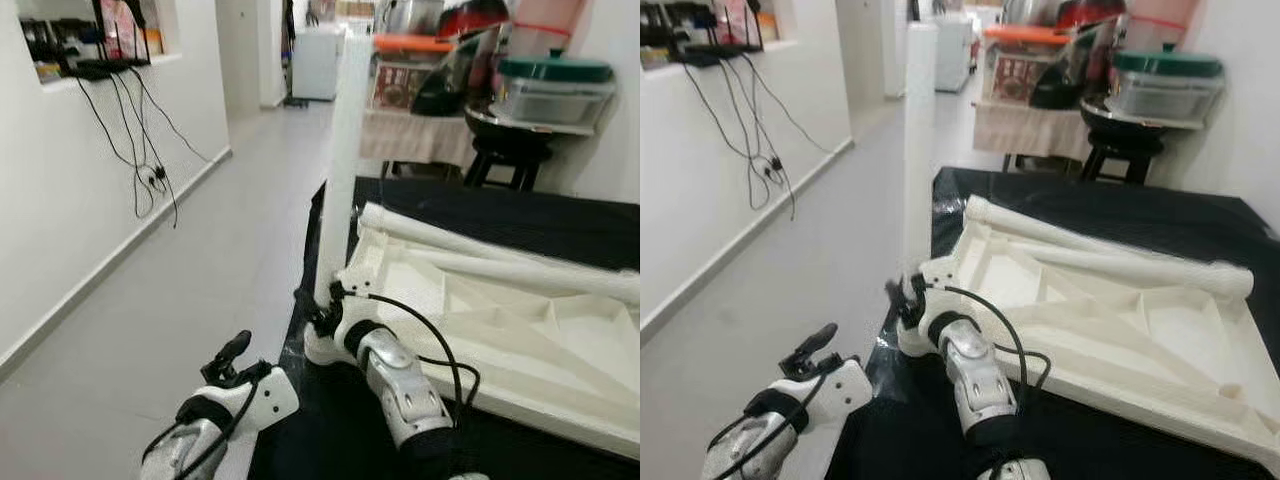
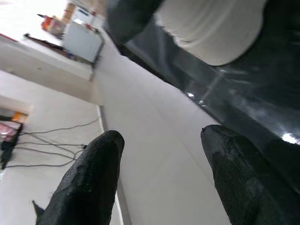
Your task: Building children table
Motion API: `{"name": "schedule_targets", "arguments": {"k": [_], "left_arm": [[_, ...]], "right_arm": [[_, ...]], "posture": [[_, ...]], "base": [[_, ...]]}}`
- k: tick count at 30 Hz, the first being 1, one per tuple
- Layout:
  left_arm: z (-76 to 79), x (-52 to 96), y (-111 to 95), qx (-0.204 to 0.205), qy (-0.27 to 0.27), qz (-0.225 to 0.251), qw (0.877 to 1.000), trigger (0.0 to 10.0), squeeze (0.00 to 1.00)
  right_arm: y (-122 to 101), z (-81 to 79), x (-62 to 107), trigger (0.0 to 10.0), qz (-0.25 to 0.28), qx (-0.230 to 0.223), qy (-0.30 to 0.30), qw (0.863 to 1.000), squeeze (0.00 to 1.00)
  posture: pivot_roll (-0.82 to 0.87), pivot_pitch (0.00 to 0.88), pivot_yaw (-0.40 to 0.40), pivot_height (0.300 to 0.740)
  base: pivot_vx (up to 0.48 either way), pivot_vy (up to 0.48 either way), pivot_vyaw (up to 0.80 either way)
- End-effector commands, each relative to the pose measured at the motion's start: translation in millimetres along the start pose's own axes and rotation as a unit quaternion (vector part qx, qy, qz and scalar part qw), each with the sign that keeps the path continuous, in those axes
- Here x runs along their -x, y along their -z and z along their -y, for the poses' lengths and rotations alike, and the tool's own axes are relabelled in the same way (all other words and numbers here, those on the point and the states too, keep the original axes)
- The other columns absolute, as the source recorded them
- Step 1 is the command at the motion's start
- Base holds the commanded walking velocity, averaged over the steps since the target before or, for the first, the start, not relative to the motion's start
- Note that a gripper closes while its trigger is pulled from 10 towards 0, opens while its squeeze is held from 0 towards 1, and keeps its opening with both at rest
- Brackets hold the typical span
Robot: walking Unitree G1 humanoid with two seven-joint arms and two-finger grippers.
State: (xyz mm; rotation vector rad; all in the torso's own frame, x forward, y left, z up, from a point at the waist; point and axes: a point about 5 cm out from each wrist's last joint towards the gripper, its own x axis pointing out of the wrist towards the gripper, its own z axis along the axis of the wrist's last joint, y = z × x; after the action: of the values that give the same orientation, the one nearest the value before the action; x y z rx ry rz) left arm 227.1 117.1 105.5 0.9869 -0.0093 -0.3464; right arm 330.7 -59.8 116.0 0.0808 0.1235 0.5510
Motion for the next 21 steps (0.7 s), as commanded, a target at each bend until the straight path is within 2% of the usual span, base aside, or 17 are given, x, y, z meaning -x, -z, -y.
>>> {"name": "schedule_targets", "arguments": {"k": [1,2,4,6,7,8,9,13,14,16,17,18,21], "left_arm": [[1.7,-0.8,0.5,-0.002,0.002,0.0,1.0,10.0,0.0],[2.3,-1.2,0.1,-0.002,0.002,0.0,1.0,10.0,0.0],[3.0,-1.9,-0.4,-0.002,0.002,0.0,1.0,10.0,0.0],[4.1,-2.5,-0.6,-0.003,0.002,0.0,1.0,10.0,0.0],[4.5,-2.9,-0.9,-0.003,0.002,0.0,1.0,10.0,0.0],[4.5,-2.9,-0.9,-0.003,0.002,0.0,1.0,10.0,0.0],[5.1,-3.4,-1.5,-0.003,0.001,0.0,1.0,10.0,0.0],[5.7,-3.5,-2.1,-0.003,0.001,0.0,1.0,10.0,0.0],[6.0,-3.4,-2.5,-0.003,0.001,0.0,1.0,10.0,0.0],[6.0,-3.4,-2.5,-0.003,0.001,0.0,1.0,10.0,0.0],[6.4,-3.2,-3.4,-0.003,0.001,0.001,1.0,10.0,0.0],[6.8,-3.0,-4.3,-0.003,0.001,0.001,1.0,10.0,0.0],[7.0,-2.7,-5.2,-0.003,0.001,0.002,1.0,10.0,0.0]], "right_arm": [[-18.3,-11.1,-9.6,10.0,0.032,0.008,-0.056,0.998,1.0],[-24.2,-13.9,-8.5,10.0,0.035,0.029,-0.101,0.994,0.0],[-30.4,-16.9,-5.5,10.0,0.032,0.057,-0.167,0.984,0.0],[-36.3,-14.9,-2.7,10.0,0.03,0.097,-0.239,0.966,0.0],[-38.1,-11.8,-1.9,10.0,0.02,0.101,-0.269,0.958,0.0],[-38.1,-11.8,-1.9,10.0,0.02,0.101,-0.269,0.958,0.0],[-43.4,-3.6,-3.8,10.0,0.005,0.112,-0.3,0.947,0.0],[-48.0,2.7,-7.2,10.0,-0.004,0.115,-0.315,0.942,0.0],[-51.5,5.4,-9.2,5.2,-0.005,0.113,-0.327,0.938,0.0],[-51.5,5.4,-9.2,5.2,-0.005,0.113,-0.327,0.938,0.0],[-55.0,9.4,-11.4,0.0,-0.01,0.113,-0.34,0.933,0.0],[-57.8,12.6,-12.0,0.0,-0.016,0.108,-0.356,0.928,0.0],[-60.6,16.5,-12.6,0.0,-0.019,0.101,-0.359,0.928,0.0]], "posture": [[0.08,0.0,-0.024,0.74],[0.08,0.0,-0.026,0.74],[0.09,0.0,-0.029,0.74],[0.09,0.0,-0.035,0.74],[0.09,0.0,-0.041,0.74],[0.09,0.0,-0.041,0.74],[0.1,0.0,-0.045,0.74],[0.1,0.0,-0.047,0.74],[0.1,0.0,-0.046,0.74],[0.1,0.0,-0.046,0.74],[0.11,0.0,-0.049,0.74],[0.1,0.0,-0.048,0.74],[0.1,0.0,-0.045,0.74]], "base": [[0.0,0.0,0.0],[0.0,0.0,0.0],[0.0,0.0,0.0],[0.0,0.0,0.0],[0.0,0.0,0.0],[0.0,0.0,0.0],[0.0,0.0,0.0],[0.0,0.0,0.0],[0.0,0.0,0.0],[0.0,0.0,0.0],[0.0,0.0,0.0],[0.0,0.0,0.0],[0.0,0.0,0.0]]}}
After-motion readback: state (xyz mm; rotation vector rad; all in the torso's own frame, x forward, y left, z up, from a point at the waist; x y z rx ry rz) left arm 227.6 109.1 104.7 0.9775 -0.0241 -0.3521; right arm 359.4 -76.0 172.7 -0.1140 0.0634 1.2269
